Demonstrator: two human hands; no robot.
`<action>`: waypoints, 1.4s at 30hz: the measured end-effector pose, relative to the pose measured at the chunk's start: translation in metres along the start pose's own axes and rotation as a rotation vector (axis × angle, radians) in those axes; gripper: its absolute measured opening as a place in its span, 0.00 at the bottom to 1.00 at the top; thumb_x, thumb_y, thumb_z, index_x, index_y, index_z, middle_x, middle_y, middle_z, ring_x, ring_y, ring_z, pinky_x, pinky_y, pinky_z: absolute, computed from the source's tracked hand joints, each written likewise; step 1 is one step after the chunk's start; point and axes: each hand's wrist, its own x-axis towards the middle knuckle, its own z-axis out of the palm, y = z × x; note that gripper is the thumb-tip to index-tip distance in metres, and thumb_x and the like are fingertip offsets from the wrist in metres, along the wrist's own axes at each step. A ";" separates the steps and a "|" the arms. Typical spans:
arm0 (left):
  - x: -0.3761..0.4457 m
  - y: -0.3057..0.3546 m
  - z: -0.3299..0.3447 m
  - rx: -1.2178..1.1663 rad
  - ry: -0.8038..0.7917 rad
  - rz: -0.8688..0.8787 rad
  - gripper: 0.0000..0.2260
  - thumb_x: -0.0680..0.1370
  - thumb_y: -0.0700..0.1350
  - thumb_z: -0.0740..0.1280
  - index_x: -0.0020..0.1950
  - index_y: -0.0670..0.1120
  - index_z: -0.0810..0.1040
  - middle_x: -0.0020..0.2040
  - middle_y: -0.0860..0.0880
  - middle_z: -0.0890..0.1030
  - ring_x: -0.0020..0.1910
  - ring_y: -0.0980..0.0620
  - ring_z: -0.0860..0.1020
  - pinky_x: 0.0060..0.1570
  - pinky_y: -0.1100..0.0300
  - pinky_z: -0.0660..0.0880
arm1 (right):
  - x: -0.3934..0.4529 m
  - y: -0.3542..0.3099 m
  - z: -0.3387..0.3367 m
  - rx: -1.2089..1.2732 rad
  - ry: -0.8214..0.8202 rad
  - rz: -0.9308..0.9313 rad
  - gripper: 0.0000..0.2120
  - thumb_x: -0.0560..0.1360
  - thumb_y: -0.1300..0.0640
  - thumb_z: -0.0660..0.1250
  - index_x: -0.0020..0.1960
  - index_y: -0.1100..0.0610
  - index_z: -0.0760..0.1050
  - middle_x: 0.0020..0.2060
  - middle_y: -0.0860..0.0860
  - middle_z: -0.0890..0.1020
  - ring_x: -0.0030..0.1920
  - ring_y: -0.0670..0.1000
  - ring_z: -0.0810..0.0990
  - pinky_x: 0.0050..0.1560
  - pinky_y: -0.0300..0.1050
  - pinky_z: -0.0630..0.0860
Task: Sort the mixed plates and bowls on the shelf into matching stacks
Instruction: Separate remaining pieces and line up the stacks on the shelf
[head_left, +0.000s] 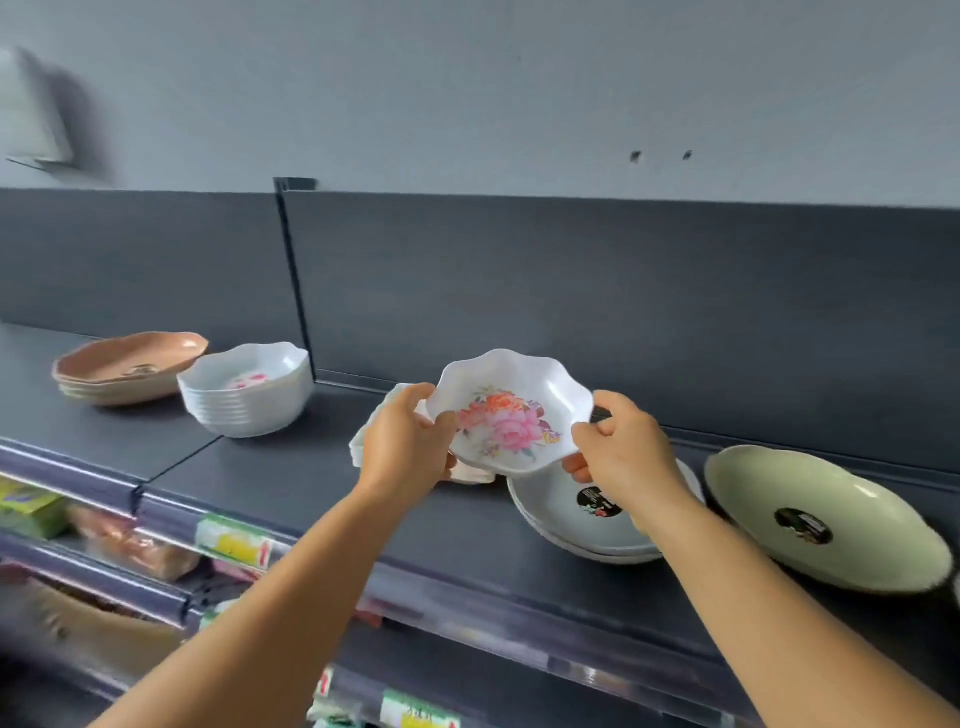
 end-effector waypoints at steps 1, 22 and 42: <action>0.003 -0.006 -0.015 0.001 0.028 -0.013 0.16 0.77 0.43 0.64 0.64 0.49 0.74 0.37 0.48 0.80 0.25 0.53 0.77 0.26 0.64 0.77 | 0.002 -0.008 0.014 0.012 -0.027 -0.019 0.11 0.76 0.62 0.59 0.53 0.47 0.69 0.41 0.53 0.84 0.38 0.55 0.84 0.44 0.53 0.82; 0.140 -0.119 -0.278 0.003 0.210 -0.102 0.19 0.79 0.41 0.59 0.70 0.49 0.69 0.39 0.48 0.80 0.26 0.49 0.79 0.27 0.64 0.73 | 0.031 -0.156 0.304 0.025 -0.238 -0.161 0.08 0.78 0.56 0.56 0.53 0.53 0.73 0.34 0.49 0.74 0.36 0.53 0.70 0.36 0.46 0.64; 0.232 -0.155 -0.251 0.493 0.112 -0.102 0.08 0.78 0.44 0.59 0.49 0.41 0.75 0.52 0.40 0.77 0.54 0.39 0.75 0.40 0.56 0.68 | 0.101 -0.139 0.353 -0.393 -0.213 -0.197 0.20 0.81 0.53 0.53 0.72 0.56 0.65 0.67 0.52 0.66 0.58 0.55 0.73 0.50 0.43 0.69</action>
